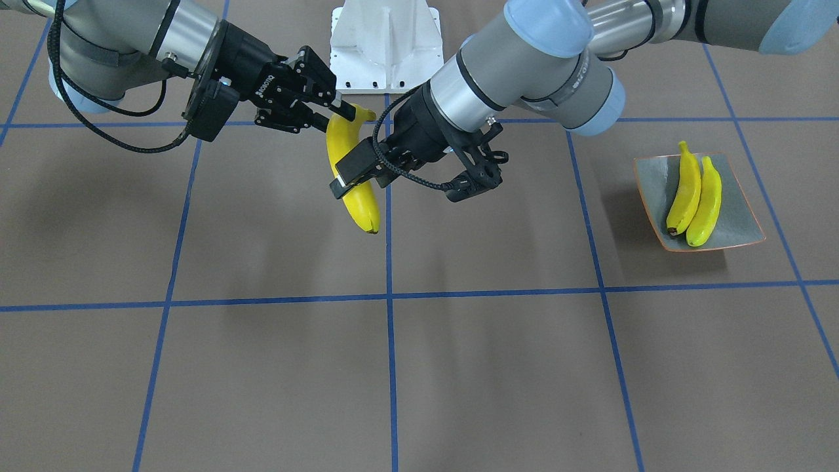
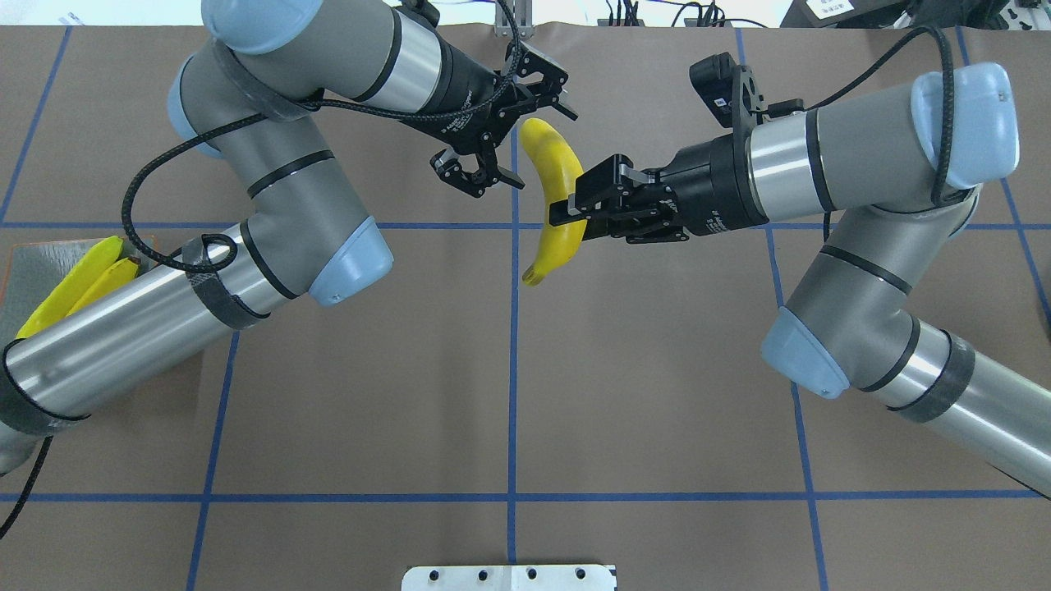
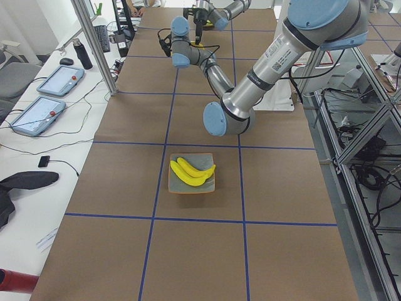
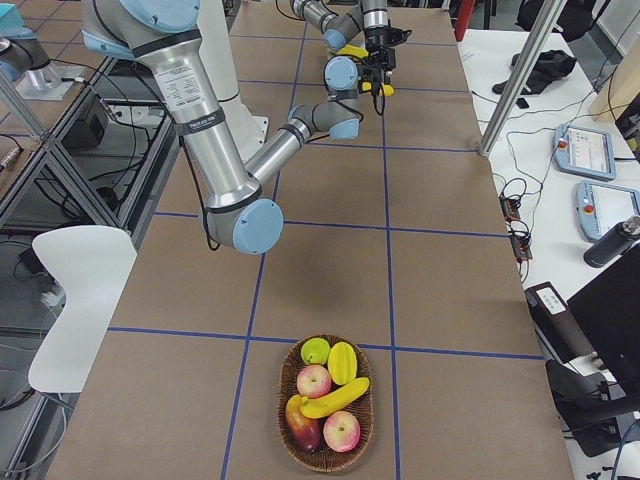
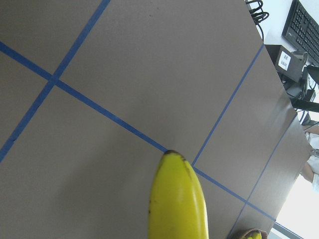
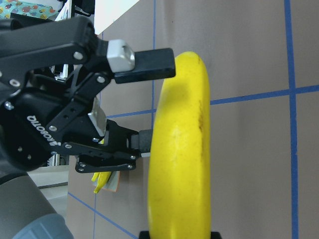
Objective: Transfer all bananas from basket to plate
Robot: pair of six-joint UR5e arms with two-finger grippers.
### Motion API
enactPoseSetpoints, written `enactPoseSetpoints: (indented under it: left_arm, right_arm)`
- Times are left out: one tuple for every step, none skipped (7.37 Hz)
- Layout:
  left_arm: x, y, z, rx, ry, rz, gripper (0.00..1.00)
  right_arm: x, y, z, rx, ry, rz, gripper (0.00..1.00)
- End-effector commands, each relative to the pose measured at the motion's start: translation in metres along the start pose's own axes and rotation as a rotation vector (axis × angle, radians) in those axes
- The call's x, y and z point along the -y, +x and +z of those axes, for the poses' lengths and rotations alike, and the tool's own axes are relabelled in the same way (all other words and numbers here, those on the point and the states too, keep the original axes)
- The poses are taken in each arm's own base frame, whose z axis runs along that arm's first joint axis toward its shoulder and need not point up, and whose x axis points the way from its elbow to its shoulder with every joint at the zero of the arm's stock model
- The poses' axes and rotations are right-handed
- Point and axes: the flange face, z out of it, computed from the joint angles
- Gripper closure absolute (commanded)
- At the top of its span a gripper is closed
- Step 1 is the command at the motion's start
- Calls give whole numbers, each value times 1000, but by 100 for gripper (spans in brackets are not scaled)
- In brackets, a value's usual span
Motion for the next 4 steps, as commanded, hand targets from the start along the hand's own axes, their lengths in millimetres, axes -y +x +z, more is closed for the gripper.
enactPoseSetpoints:
  left_arm:
    - [-3, -1, 2, 0, -7, -1, 7]
    - [-3, -1, 3, -1, -7, 0, 9]
    - [-5, -2, 4, 1, -10, 0, 9]
    - [-6, -2, 4, 1, -12, 1, 18]
  right_arm:
    - [-4, -3, 2, 7, -7, -5, 100]
    - [-6, -3, 4, 7, -12, -6, 100]
    - [-7, -4, 3, 10, -12, -9, 100]
    - [-7, -4, 3, 10, -12, -9, 100]
